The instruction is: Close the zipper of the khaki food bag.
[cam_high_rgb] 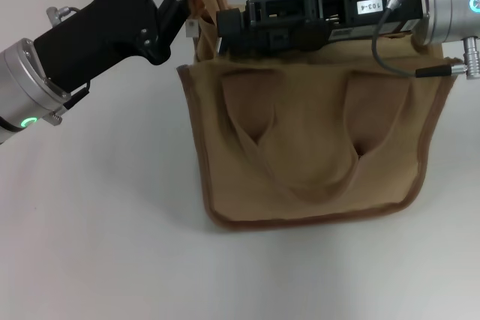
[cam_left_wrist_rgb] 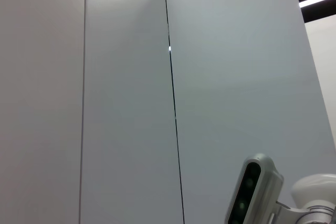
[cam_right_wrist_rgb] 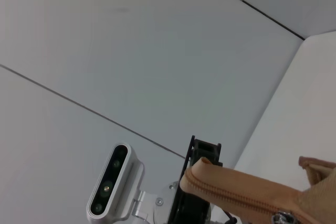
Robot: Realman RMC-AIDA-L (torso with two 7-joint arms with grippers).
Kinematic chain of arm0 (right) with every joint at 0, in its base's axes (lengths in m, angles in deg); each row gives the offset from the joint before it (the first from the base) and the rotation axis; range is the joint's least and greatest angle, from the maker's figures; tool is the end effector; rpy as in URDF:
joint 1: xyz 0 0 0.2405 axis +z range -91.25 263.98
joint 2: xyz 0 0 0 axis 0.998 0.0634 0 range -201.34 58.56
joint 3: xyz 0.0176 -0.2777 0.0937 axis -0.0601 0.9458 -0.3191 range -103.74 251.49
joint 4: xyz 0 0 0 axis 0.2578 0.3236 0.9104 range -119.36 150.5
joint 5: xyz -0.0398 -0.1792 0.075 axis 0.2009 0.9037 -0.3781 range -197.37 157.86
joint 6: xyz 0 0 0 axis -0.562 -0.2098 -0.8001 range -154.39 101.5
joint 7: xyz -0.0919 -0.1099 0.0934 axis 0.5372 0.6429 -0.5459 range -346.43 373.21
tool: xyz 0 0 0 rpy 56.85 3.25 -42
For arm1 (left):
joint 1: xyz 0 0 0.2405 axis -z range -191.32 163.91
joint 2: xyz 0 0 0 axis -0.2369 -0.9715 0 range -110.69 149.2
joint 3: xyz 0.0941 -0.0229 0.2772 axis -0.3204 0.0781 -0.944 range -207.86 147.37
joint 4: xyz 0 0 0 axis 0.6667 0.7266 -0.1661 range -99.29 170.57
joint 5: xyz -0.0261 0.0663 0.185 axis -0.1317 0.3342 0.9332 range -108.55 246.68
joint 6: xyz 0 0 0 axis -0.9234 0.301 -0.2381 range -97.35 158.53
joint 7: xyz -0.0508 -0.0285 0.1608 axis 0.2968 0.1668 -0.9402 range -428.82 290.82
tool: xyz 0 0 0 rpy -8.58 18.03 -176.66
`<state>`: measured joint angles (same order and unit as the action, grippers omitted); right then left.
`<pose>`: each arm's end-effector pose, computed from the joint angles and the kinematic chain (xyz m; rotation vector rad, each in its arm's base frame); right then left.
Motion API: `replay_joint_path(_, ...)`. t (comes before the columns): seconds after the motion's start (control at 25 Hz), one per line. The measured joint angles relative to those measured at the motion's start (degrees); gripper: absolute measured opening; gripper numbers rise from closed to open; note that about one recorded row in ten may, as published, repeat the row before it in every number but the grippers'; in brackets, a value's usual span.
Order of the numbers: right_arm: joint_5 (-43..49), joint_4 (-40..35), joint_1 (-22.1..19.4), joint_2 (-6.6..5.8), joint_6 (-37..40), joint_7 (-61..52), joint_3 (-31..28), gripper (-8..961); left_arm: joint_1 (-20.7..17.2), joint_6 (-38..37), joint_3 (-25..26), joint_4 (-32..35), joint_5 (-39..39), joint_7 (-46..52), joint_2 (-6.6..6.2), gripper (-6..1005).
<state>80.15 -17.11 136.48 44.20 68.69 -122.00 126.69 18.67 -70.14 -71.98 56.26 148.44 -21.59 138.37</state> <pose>0.1203 0.3941 -0.0399 2.3773 -1.3550 -0.7508 -0.2080 0.3469 -0.0118 -2.2775 -0.0515 -1.3884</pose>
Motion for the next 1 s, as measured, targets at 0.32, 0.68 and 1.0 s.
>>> replay_joint_path(0.32, -0.2, 0.0, -0.4, 0.44, -0.3, 1.0, 0.0, 731, 0.8, -0.6, -0.1, -0.3, -0.2, 0.1, -0.03, 15)
replay_joint_path(0.68, -0.9, -0.1, -1.0, 0.52, -0.3, 1.9, -0.4, 726, 2.0, -0.3, -0.2, -0.1, -0.5, -0.2, 0.03, 15)
replay_joint_path(1.0, -1.1, 0.0, -1.2, 0.52, -0.3, 3.1, -0.6, 727, 2.6, -0.4, -0.2, -0.4, -0.4, -0.2, 0.06, 15)
